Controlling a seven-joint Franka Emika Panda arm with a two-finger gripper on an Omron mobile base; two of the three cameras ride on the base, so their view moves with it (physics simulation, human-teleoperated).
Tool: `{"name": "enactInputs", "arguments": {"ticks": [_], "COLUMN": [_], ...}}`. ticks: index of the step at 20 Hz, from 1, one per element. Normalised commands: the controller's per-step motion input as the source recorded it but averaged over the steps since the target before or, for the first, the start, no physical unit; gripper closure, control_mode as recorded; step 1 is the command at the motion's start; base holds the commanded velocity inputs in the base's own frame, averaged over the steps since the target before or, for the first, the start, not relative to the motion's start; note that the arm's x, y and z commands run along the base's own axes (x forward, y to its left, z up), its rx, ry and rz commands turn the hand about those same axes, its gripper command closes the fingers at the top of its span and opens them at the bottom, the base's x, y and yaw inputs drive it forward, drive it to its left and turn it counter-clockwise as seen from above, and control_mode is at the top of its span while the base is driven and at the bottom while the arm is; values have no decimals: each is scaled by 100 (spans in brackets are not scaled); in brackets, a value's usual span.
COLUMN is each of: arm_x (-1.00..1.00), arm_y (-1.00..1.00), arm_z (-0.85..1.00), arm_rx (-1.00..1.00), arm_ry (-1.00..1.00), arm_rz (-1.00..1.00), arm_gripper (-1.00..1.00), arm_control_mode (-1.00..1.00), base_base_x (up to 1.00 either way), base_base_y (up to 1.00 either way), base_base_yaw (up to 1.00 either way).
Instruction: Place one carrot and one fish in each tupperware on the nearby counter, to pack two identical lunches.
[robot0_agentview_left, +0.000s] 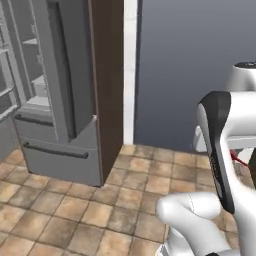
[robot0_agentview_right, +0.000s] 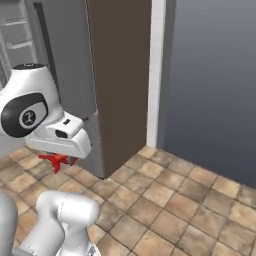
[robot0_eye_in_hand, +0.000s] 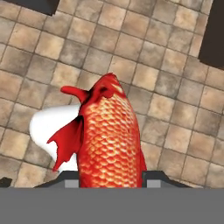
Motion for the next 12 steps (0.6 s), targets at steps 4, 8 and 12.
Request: {"name": "enactInputs", "arguments": {"ticks": [4, 8, 12], "arm_x": [0, 0, 0], "arm_y": [0, 0, 0], "arm_z": [0, 0, 0], "arm_rx": [0, 0, 0], "arm_ry": [0, 0, 0], "arm_rz": [0, 0, 0], "arm_gripper": [100, 100, 100], "arm_control_mode": [100, 100, 100], "base_base_x": [-40, -55, -83], "base_base_y": [-42, -11, -3], "base_base_yaw": [65, 68, 69]}}
